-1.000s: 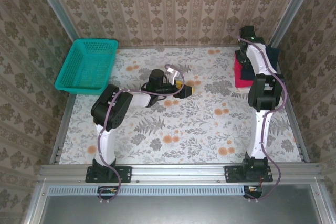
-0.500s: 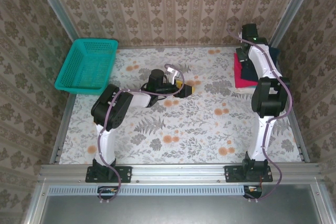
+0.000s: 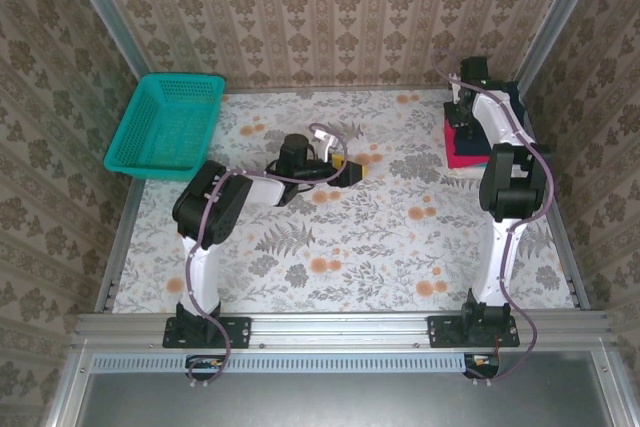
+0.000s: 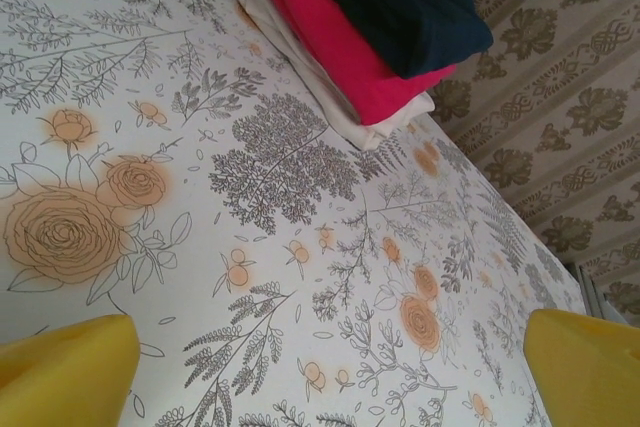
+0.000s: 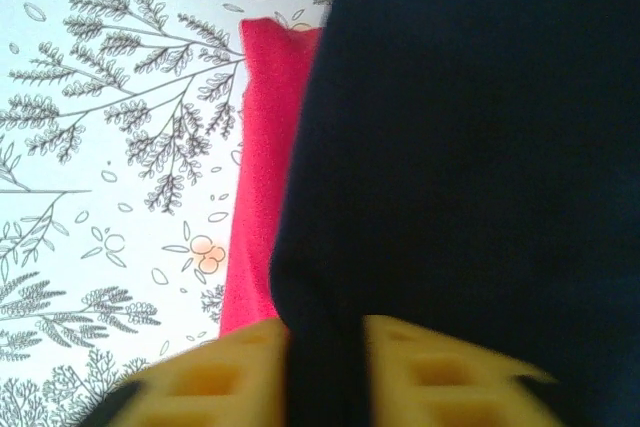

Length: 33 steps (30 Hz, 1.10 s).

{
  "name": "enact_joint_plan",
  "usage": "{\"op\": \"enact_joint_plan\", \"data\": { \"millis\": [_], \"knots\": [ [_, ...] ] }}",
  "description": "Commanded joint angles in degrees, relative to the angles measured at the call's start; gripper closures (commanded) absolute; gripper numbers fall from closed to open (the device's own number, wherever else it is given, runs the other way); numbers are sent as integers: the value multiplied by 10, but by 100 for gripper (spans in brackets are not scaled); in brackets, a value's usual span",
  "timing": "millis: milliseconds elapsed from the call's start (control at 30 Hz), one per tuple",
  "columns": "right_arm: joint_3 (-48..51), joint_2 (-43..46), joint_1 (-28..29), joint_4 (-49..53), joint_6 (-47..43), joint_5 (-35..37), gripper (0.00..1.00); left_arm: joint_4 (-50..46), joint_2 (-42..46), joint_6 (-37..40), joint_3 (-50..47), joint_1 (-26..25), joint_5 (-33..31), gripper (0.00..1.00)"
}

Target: Fold and stack the t-shirts

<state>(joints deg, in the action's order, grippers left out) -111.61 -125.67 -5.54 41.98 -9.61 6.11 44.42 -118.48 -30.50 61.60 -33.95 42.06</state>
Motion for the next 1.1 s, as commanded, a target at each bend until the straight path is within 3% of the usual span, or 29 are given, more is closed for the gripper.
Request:
{"op": "enact_joint_plan", "data": {
  "millis": [0, 100, 200, 267, 633, 767, 933, 1067],
  "knots": [
    [21, 30, -1, 2, 9, -34, 50, 40, -11, -14, -9, 6, 10, 0],
    [77, 95, -1, -47, 15, -38, 21, 55, -5, -19, -19, 13, 2, 0],
    [153, 169, -2, -119, 24, -45, 5, 65, 13, -7, -40, 22, -24, 0],
    [206, 216, -3, -167, 35, -48, 1, 63, 34, 12, -59, 26, -58, 0],
    [527, 439, -3, -391, 184, -106, 0, -71, 214, 185, -140, 61, -216, 0],
    [644, 496, -3, -484, 211, -128, 0, -169, 317, 257, -173, 75, -274, 0],
    [749, 518, 6, -572, 215, -92, 0, -274, 429, 324, -209, 110, -378, 0],
    [819, 509, 34, -681, 190, -3, 0, -327, 509, 353, -249, 128, -493, 0]
  ]
}}
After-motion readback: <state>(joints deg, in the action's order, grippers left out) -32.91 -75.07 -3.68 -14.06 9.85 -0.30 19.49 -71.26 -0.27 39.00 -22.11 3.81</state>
